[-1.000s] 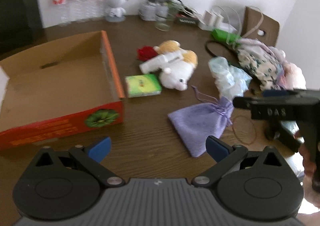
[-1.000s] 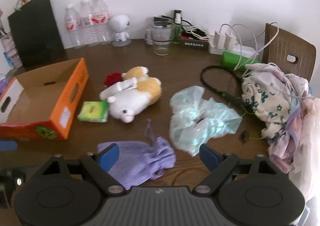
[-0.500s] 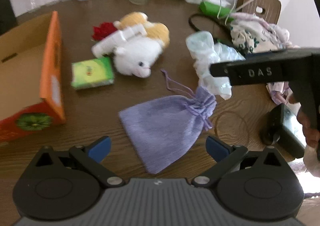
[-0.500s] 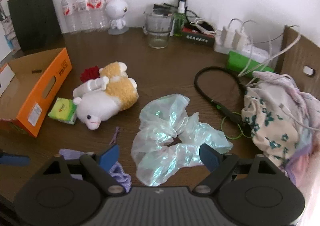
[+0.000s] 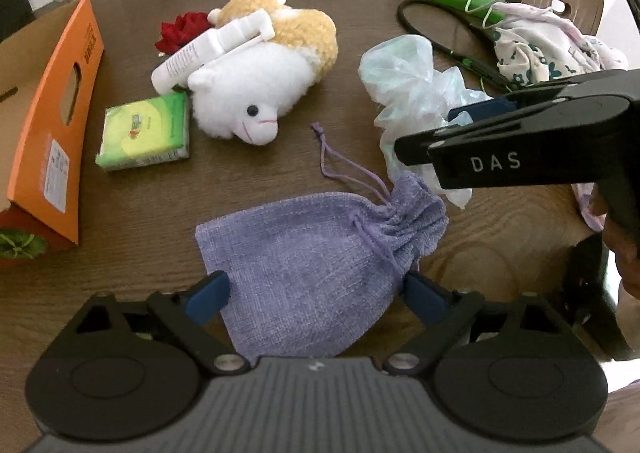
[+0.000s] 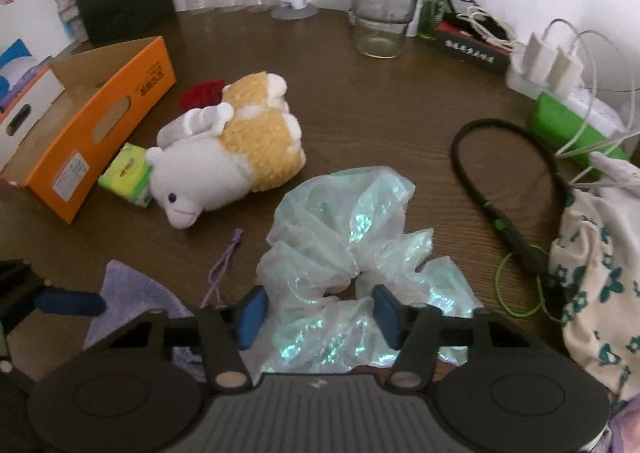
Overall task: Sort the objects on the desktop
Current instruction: 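Grasp the lavender pouch with the left tool while the right tool grasps the plastic bag, then carry pouch and bag into the cardboard box and open both tools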
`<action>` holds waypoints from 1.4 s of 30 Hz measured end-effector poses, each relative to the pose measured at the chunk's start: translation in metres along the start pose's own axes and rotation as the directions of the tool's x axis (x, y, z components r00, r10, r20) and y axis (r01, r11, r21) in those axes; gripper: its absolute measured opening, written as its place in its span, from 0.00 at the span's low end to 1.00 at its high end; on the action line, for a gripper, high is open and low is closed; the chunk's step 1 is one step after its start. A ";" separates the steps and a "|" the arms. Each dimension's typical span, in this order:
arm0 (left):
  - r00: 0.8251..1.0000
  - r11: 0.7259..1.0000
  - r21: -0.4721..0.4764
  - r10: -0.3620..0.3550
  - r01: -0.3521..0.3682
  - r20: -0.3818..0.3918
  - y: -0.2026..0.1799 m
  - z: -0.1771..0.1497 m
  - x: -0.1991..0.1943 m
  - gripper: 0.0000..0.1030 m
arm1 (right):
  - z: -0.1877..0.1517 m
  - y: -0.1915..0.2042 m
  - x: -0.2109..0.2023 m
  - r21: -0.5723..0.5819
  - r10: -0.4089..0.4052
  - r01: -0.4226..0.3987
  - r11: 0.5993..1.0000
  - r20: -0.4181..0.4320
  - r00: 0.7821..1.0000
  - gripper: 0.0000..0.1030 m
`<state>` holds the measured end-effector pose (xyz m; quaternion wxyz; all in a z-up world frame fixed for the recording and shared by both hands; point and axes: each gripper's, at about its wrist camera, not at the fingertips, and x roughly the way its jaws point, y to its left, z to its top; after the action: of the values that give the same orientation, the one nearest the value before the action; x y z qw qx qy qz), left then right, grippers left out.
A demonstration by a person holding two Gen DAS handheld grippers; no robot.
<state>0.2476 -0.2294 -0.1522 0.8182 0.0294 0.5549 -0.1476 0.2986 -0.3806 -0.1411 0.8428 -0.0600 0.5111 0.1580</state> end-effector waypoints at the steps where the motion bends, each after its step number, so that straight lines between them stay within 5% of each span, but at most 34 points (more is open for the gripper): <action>1: 1.000 1.000 -0.002 -0.002 0.002 0.003 0.000 0.000 -0.001 0.83 | 0.000 -0.002 0.001 0.000 0.009 -0.009 1.000 -0.002 1.000 0.42; 4: 1.000 1.000 -0.009 -0.007 0.007 0.012 -0.001 0.001 -0.003 0.68 | 0.000 -0.007 0.004 0.005 0.033 -0.033 0.999 -0.008 0.999 0.27; 7: 1.000 1.000 -0.016 -0.011 0.012 0.020 -0.003 0.003 -0.005 0.38 | 0.001 -0.011 0.003 0.015 0.066 -0.066 0.998 -0.003 0.998 0.14; 11: 1.000 1.000 -0.017 -0.007 0.007 0.027 -0.006 0.002 -0.009 0.14 | 0.001 -0.013 -0.001 0.031 0.107 -0.107 0.994 0.007 0.994 0.10; 30: 0.982 0.994 -0.098 -0.034 0.053 0.188 0.020 -0.045 -0.093 0.09 | -0.023 0.028 -0.091 0.068 0.112 -0.127 0.990 0.185 0.976 0.10; 42: 0.969 0.971 -0.237 0.018 0.042 0.246 0.120 -0.090 -0.162 0.09 | -0.029 0.109 -0.114 0.062 0.150 -0.163 0.985 0.169 0.974 0.10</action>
<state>0.1444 -0.0618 -0.0522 0.8773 -0.0919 0.4631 -0.0866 0.1891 -0.3085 -0.0477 0.8686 0.0255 0.4487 0.2089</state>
